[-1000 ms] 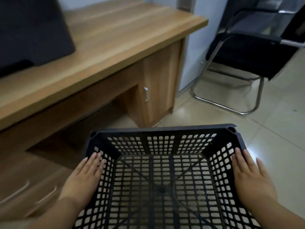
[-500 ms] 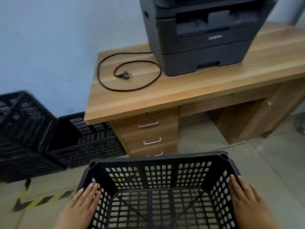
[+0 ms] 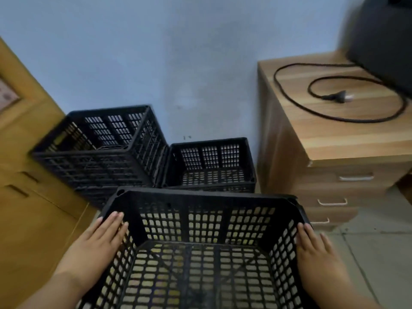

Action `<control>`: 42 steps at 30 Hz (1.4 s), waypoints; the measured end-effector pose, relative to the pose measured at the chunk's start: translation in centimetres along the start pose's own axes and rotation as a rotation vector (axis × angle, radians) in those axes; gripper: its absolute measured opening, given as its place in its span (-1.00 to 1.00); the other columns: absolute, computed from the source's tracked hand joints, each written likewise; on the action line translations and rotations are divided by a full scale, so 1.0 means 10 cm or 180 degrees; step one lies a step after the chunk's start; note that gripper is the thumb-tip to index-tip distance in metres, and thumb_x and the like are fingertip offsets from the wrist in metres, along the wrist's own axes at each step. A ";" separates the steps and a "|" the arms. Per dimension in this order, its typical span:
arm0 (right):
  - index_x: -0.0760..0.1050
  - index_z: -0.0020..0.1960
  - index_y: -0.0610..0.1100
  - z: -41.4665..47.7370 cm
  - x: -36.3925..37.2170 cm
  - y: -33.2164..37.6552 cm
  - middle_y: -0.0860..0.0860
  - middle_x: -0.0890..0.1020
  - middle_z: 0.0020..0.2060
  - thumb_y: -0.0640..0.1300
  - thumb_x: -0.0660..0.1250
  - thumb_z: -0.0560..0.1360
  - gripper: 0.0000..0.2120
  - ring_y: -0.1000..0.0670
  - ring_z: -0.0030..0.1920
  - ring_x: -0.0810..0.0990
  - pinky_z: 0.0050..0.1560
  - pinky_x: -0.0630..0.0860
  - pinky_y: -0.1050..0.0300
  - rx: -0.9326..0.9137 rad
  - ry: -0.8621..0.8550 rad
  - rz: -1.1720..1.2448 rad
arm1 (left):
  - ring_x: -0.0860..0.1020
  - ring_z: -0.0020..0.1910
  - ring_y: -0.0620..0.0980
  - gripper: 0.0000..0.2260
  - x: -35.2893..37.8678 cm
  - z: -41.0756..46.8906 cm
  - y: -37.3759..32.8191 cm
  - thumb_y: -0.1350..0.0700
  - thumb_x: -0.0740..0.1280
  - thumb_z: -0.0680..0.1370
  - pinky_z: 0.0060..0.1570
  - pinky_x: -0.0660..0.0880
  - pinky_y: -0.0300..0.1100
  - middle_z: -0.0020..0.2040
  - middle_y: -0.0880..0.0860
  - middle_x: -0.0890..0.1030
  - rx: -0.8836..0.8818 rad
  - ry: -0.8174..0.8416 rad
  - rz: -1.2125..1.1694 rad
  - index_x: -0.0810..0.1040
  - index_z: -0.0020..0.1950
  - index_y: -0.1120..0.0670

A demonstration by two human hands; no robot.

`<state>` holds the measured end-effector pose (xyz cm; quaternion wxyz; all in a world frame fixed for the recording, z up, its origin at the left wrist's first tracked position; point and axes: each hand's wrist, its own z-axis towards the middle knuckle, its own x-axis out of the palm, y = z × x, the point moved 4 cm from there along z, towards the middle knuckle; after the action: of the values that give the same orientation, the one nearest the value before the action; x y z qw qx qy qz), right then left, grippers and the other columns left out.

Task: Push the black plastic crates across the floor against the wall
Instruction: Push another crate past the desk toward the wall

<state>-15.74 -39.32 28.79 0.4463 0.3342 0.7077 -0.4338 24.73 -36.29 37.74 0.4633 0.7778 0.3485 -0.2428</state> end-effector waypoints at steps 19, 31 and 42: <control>-0.35 0.46 -0.21 3.03 -0.82 -0.91 -0.15 -0.33 0.49 -0.10 -0.14 0.58 -0.44 -0.11 0.48 -0.37 -0.16 -0.67 -0.04 0.0745 0.1083 -0.0518 | -0.47 0.33 0.06 -0.34 -0.51 2.83 1.63 0.32 0.02 0.55 0.41 -0.33 -0.05 0.36 0.12 -0.48 -0.0251 -0.0409 -0.0570 -0.50 0.32 0.13; -0.38 0.42 -0.12 4.81 -0.83 -1.35 -0.07 -0.43 0.36 -0.15 -0.09 0.54 -0.41 -0.09 0.08 -0.81 -0.11 -0.75 -0.02 0.1121 0.0509 0.0010 | -0.47 0.35 0.08 -0.34 -0.51 4.91 2.24 0.28 0.02 0.55 0.03 -0.68 -0.07 0.35 0.16 -0.50 -0.0006 -0.0910 -0.0555 -0.50 0.34 0.16; 0.55 0.08 -0.41 5.50 -0.62 -1.43 -0.26 0.53 0.22 -0.25 0.27 0.13 -0.46 0.01 0.52 -0.21 0.46 -0.25 0.04 0.0917 -0.0064 0.0484 | -0.11 0.52 0.09 -0.14 -0.18 5.72 2.48 0.43 0.44 0.02 0.43 -0.15 -0.02 0.36 0.31 0.39 0.0256 -0.1578 -0.1169 0.39 0.33 0.28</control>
<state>-6.91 -95.72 26.61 0.4324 0.4430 0.6064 -0.4991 39.48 -95.88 26.76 0.4514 0.6367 0.3497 -0.5183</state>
